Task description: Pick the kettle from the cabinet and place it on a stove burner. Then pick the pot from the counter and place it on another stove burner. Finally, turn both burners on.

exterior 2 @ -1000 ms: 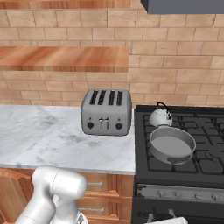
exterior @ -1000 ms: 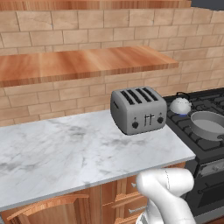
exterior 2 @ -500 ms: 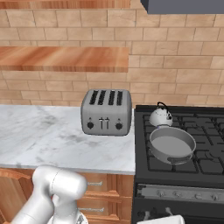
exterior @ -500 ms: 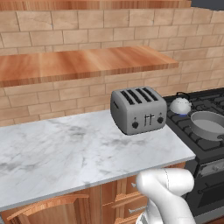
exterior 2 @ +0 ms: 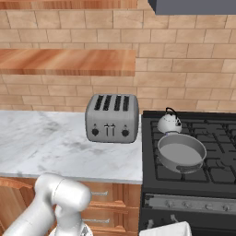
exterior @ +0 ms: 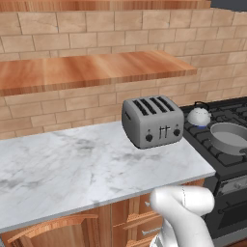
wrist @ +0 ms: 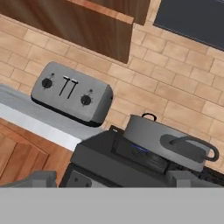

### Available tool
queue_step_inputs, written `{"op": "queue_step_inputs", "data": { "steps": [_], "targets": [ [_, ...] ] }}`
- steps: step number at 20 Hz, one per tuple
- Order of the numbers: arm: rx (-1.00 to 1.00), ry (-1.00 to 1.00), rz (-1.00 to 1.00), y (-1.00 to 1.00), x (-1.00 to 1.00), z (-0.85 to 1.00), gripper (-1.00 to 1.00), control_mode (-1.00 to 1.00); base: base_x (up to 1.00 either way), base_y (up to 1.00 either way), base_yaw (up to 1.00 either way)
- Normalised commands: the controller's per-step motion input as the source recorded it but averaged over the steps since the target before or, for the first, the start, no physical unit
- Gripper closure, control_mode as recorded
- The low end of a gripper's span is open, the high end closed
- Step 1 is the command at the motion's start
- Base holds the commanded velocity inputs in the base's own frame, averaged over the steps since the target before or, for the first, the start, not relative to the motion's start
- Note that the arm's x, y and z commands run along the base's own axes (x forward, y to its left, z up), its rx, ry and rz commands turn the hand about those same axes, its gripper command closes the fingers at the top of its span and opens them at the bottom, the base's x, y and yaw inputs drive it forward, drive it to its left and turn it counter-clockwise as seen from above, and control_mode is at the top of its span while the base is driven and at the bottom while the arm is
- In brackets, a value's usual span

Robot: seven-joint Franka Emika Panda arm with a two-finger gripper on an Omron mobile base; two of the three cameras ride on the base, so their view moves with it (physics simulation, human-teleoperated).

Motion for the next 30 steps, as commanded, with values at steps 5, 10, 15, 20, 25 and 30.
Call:
{"op": "queue_step_inputs", "data": {
  "steps": [5, 10, 15, 20, 25, 30],
  "targets": [
    [0.05, 0.03, 0.00, 0.02, 0.02, 0.01, -1.00, -1.00, 0.00, 0.00, 0.00],
    [0.14, 0.09, 0.00, 0.02, 0.10, 0.00, -1.00, -1.00, 0.00, 0.00, 0.00],
    [0.12, 0.09, 0.00, 0.01, 0.02, 0.00, -1.00, -1.00, 0.00, 0.00, 0.00],
    [0.08, 0.10, 0.00, 0.02, 0.08, 0.00, -1.00, -1.00, 0.00, 0.00, 0.00],
    [0.00, 0.07, -0.01, 0.19, 0.09, 0.00, -1.00, -1.00, 0.00, 0.00, 0.00],
    [0.00, 0.06, -0.04, 0.06, 0.11, 0.00, -1.00, -1.00, 0.00, 0.00, 0.00]
  ]
}}
